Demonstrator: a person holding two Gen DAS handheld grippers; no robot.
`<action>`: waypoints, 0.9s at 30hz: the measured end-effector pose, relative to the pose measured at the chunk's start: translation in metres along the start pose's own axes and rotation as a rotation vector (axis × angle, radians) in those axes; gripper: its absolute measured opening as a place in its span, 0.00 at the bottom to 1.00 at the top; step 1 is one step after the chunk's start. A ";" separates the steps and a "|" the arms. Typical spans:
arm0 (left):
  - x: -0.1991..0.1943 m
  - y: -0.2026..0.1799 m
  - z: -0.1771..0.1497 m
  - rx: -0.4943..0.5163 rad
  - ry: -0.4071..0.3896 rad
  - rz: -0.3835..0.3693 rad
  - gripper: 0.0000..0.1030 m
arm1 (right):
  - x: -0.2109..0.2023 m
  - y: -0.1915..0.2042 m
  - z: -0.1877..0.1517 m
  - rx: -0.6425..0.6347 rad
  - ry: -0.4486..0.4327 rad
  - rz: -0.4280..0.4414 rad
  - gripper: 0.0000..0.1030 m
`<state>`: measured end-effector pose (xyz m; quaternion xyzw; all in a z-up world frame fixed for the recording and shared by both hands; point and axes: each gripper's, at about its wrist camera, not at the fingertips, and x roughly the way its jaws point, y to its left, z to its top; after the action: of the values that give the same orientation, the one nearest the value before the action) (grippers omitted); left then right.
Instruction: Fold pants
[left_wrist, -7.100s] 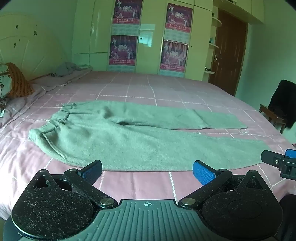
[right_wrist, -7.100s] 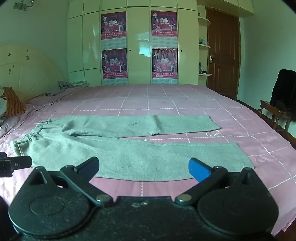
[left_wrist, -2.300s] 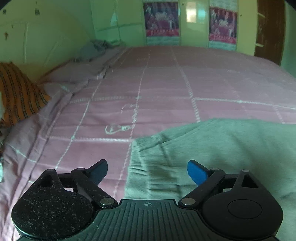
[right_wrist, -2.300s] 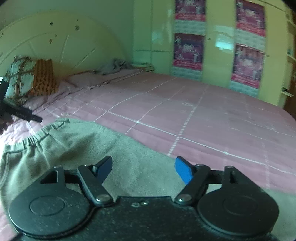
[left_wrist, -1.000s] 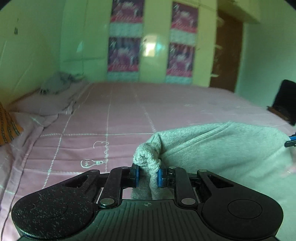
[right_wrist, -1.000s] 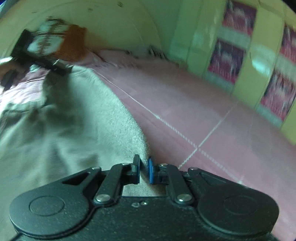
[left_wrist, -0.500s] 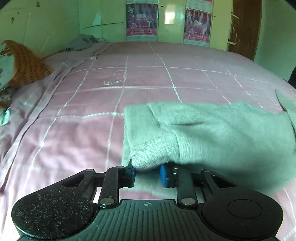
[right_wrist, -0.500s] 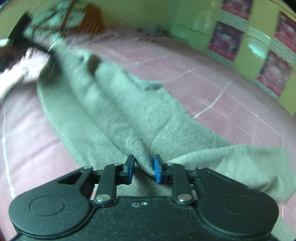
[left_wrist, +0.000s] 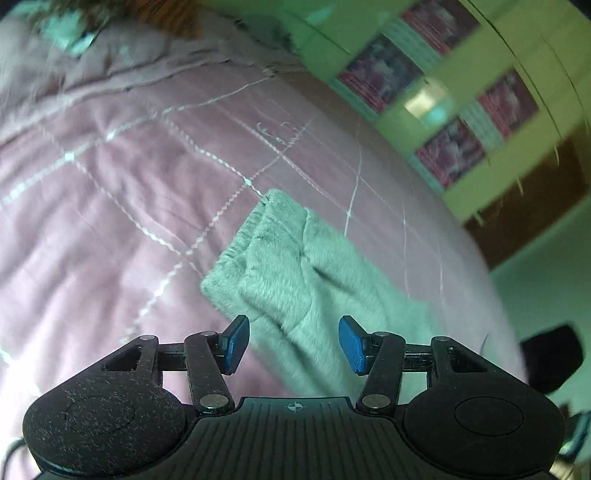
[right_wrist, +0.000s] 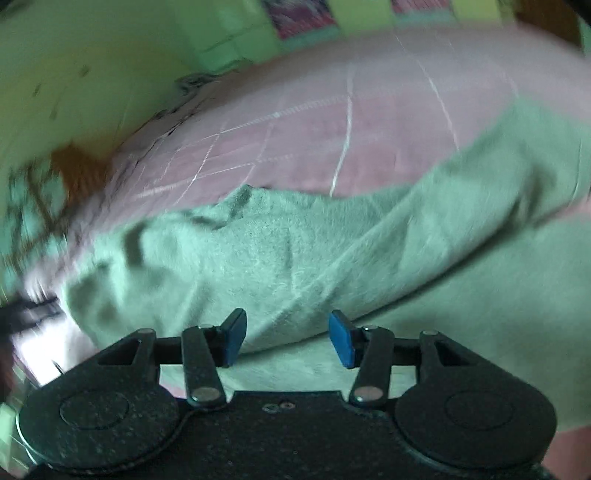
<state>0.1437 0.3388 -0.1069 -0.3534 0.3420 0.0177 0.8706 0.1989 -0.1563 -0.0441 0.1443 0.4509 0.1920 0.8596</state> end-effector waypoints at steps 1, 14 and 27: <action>0.006 0.002 0.002 -0.017 0.007 0.006 0.51 | 0.004 0.000 0.001 0.029 0.010 -0.002 0.49; 0.008 -0.039 0.024 0.116 -0.060 0.040 0.22 | 0.009 -0.019 0.009 0.039 -0.015 -0.051 0.00; 0.026 -0.029 0.012 0.171 0.064 0.160 0.23 | 0.004 -0.003 0.018 0.078 -0.041 -0.175 0.64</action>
<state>0.1790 0.3194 -0.0992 -0.2497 0.3970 0.0466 0.8820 0.2163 -0.1587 -0.0381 0.1417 0.4510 0.0957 0.8760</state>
